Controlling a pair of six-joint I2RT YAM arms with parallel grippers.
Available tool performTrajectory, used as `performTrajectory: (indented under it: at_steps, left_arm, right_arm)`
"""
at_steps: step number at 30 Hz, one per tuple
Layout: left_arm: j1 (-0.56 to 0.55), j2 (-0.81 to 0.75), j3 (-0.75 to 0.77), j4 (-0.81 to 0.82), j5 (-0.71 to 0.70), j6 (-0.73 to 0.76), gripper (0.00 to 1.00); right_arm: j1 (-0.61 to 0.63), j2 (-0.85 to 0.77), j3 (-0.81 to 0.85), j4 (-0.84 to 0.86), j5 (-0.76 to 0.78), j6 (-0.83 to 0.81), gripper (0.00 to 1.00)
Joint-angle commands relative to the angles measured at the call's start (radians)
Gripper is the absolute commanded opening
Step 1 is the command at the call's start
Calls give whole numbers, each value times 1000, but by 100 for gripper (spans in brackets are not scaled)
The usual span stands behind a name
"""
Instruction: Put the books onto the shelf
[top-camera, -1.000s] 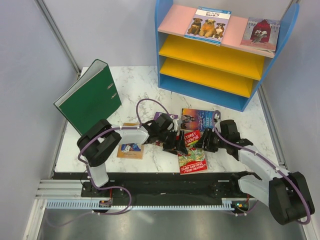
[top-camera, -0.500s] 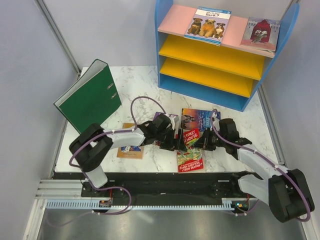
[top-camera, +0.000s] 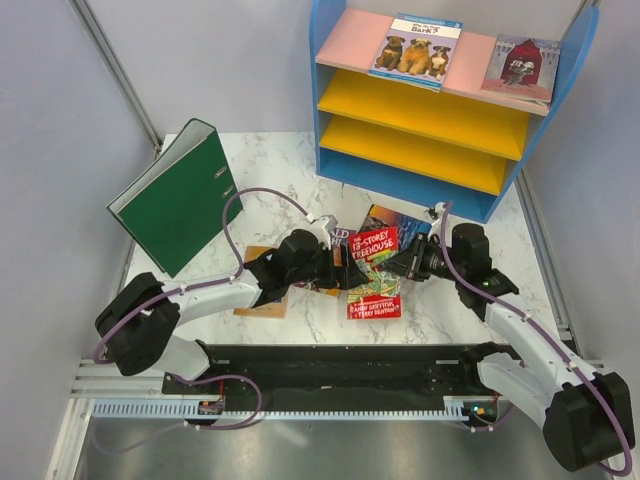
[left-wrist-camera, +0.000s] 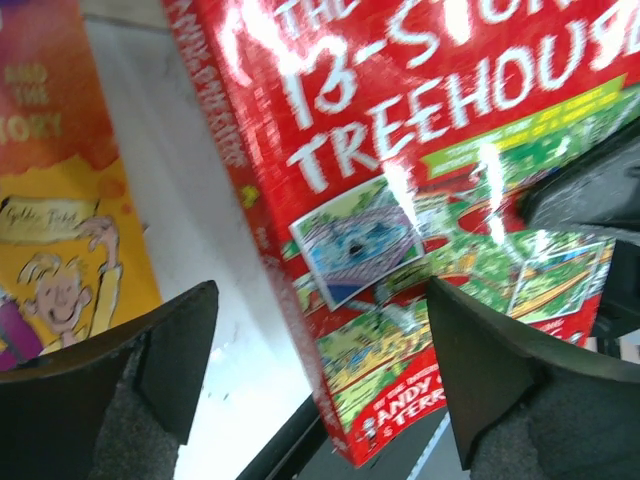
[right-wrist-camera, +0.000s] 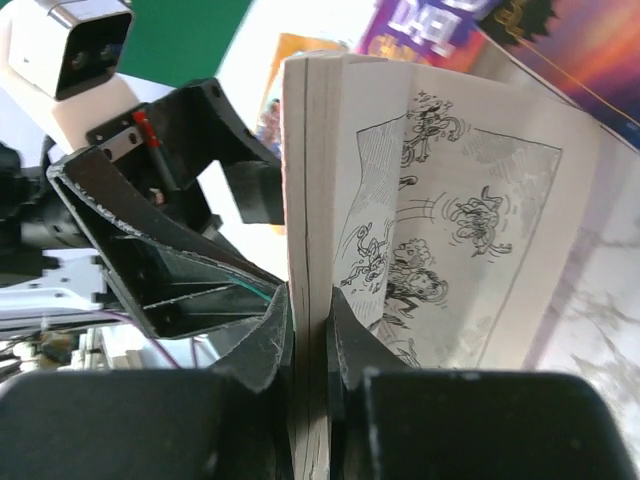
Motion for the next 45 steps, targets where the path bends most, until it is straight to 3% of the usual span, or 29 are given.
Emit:
performTrajectory:
  at_steps: [1, 5, 8, 9, 10, 12, 16, 18, 27, 35, 45]
  left_arm:
    - [-1, -7, 9, 231, 28, -32, 86]
    - [-1, 16, 14, 343, 93, -58, 77]
    - [-1, 34, 12, 414, 136, -69, 57]
    - [-1, 36, 12, 429, 145, -72, 42]
    - [-1, 37, 14, 431, 153, -73, 34]
    - [-1, 31, 21, 431, 162, -73, 2]
    - [1, -45, 27, 366, 119, -50, 2]
    - [4, -76, 47, 296, 84, -32, 2]
    - [70, -165, 142, 214, 93, -20, 2]
    - [109, -135, 302, 226, 172, -30, 2]
    - [126, -90, 337, 354, 249, -121, 2]
  right_arm:
    - [2, -26, -18, 286, -143, 123, 0]
    - [2, -23, -46, 380, -185, 180, 0]
    - [2, -21, -57, 424, -205, 205, 0]
    - [2, -24, -58, 422, -205, 200, 0]
    - [1, -23, -61, 411, -203, 191, 0]
    - [2, -20, -55, 379, -185, 171, 8]
    - [-1, -27, -35, 218, -113, 81, 48]
    - [-1, -39, -37, 166, -64, 73, 62]
    - [-10, -237, -115, 147, 70, 168, 93]
    - [-12, -410, -144, 149, 172, 220, 98]
    - [-13, -458, -157, 186, 214, 268, 98]
